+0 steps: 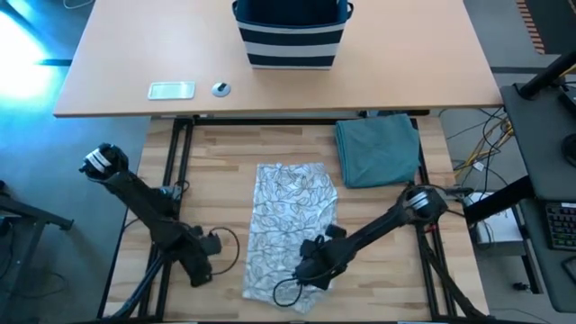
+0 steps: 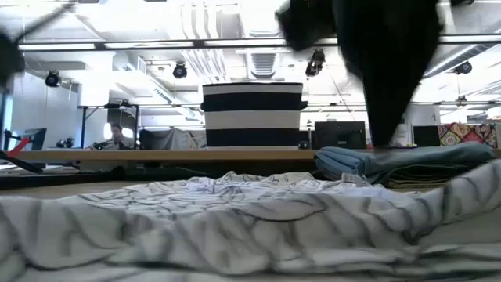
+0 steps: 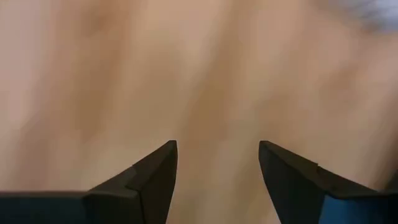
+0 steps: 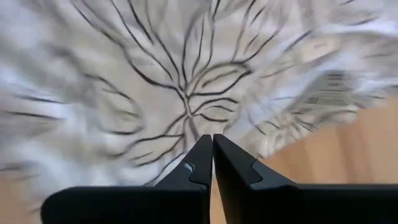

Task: Fold Laundry from Bin
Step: Fold the white shirt

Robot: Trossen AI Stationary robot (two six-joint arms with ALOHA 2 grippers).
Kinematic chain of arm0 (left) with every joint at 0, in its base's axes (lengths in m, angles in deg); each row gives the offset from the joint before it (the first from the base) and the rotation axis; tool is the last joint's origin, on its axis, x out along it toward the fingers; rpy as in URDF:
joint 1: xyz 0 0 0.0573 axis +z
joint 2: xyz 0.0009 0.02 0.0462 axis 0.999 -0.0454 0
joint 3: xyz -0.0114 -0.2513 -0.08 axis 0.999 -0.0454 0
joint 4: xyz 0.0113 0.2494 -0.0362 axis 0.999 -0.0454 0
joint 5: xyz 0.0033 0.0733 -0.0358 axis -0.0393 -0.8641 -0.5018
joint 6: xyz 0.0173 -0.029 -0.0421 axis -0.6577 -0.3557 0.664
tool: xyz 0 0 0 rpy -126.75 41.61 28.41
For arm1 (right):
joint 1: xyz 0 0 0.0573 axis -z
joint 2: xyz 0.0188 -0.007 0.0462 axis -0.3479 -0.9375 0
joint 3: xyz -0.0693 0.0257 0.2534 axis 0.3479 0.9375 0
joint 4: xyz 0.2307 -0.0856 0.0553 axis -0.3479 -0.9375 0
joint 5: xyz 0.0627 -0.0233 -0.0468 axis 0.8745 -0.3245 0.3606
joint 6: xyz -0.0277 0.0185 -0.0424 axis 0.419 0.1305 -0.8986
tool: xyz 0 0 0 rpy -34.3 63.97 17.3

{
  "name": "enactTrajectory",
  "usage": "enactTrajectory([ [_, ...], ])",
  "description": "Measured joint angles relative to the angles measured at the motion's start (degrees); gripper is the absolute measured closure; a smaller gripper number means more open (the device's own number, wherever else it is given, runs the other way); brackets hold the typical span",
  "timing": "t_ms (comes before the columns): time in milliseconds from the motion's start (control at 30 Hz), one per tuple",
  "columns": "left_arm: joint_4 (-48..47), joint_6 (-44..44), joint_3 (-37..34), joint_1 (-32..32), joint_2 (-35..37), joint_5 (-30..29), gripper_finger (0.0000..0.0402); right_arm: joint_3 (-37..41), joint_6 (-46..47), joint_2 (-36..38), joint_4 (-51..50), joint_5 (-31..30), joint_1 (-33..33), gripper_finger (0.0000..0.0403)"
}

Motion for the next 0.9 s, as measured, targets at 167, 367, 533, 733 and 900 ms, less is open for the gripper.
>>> enactTrajectory([
  [167,17.03,-1.48,2.36,-2.05,-2.46,-8.0,0.0192,-1.16,7.92,4.69,3.64,1.0,-3.62,0.0392],
  [367,21.21,-13.14,10.53,-1.7,-12.06,-17.02,0.0192,-0.79,17.2,4.19,17.1,0.58,-9.97,0.0392],
  [533,22.19,-26.62,17.48,-0.89,-19.33,-19.51,0.0192,-0.36,14.63,0.03,26.76,-4.43,-14.45,0.0392],
  [733,28.12,-33.54,17.36,0.88,-21.99,-20.14,0.0194,-1.23,10.49,-4.86,28.5,-6.16,-14.77,0.0376],
  [900,29.71,-36.5,19.43,0.62,-26.47,-19.2,0.0213,-1.08,7.89,-7.02,29.31,-6.47,-14.39,0.037],
])
